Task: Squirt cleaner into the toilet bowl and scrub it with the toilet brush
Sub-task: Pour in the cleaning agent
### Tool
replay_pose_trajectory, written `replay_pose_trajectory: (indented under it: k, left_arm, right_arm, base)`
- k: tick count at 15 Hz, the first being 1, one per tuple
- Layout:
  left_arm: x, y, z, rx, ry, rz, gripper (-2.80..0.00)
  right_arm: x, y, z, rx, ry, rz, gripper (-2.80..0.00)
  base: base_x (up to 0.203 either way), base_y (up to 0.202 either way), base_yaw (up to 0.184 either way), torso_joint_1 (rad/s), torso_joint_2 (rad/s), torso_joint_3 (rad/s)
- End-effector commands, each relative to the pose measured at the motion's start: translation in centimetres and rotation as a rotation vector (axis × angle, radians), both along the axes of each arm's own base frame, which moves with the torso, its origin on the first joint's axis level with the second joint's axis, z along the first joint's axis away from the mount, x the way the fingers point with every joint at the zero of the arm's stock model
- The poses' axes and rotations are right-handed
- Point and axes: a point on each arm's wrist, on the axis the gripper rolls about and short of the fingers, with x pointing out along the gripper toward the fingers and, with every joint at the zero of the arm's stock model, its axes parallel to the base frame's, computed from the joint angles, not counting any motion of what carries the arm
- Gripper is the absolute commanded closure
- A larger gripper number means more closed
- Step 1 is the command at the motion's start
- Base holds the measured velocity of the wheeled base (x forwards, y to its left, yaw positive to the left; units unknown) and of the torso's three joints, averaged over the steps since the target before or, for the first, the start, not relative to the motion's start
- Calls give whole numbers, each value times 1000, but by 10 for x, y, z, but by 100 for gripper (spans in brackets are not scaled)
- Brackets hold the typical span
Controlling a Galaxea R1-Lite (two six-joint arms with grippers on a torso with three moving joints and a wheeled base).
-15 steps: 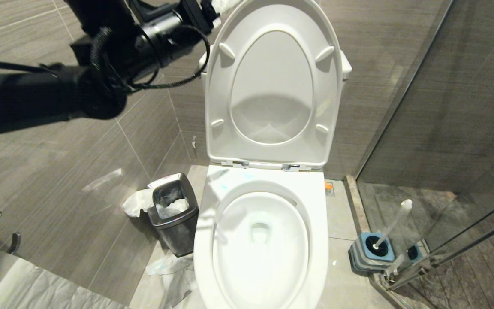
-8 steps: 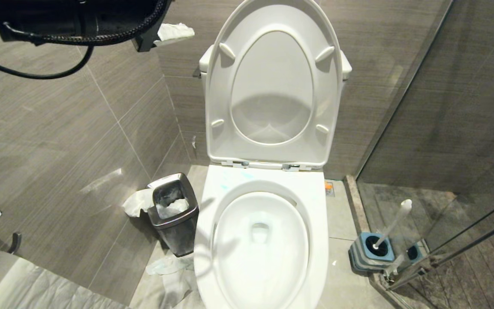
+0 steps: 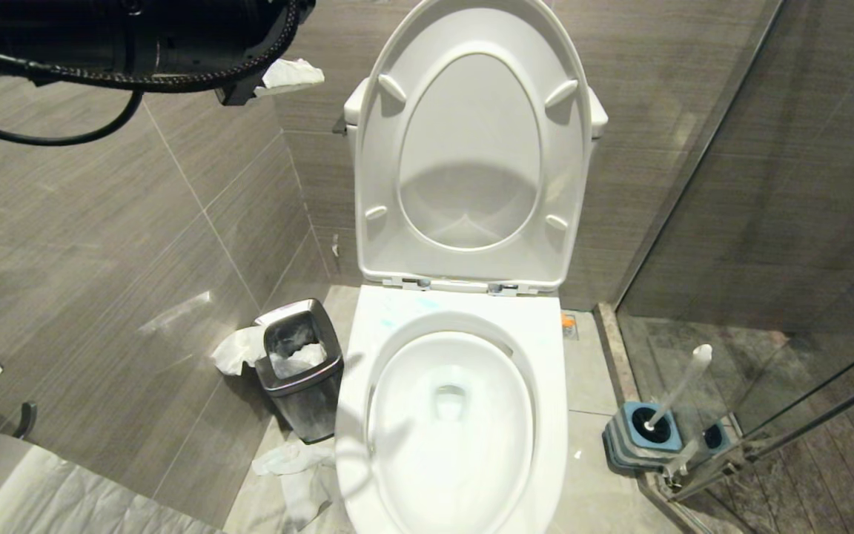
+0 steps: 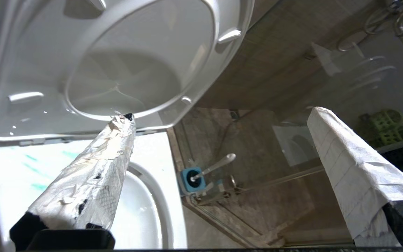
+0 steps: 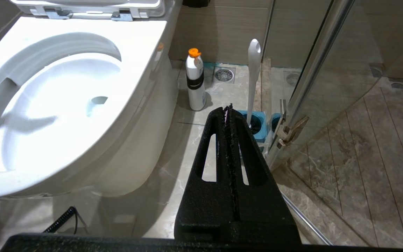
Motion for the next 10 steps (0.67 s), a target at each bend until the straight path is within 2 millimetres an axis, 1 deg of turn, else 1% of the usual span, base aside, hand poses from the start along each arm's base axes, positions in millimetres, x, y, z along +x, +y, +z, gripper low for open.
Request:
replay_pose_trajectory:
  k: [1,3,6,8,10]
  left_arm:
    - [2,-2,-2,-39,40,-9,-280]
    - [4,-9,-3,-111,84,-51,-280]
    - [3,-14,-1,-149,66,-74,-280]
    - [-3,-23,-3,-138,46,-100,-280]
    - [-8,-23,-3,-91,-28,-87,-280]
  right_arm:
    - [0,0,0,1,0,0,0]
    - [0,0,0,1,0,0,0]
    - [0,0,0,1,1,0,0]
    - [0,0,0,1,1,0,0]
    - [0,0,0,1,0,0,0]
  base:
    - [0,0,0,0,0,0]
    - [0,0,0,0,0,0]
    - [0,0,0,0,0,0]
    - [0,0,0,0,0,0]
    - [0,0,0,0,0,0]
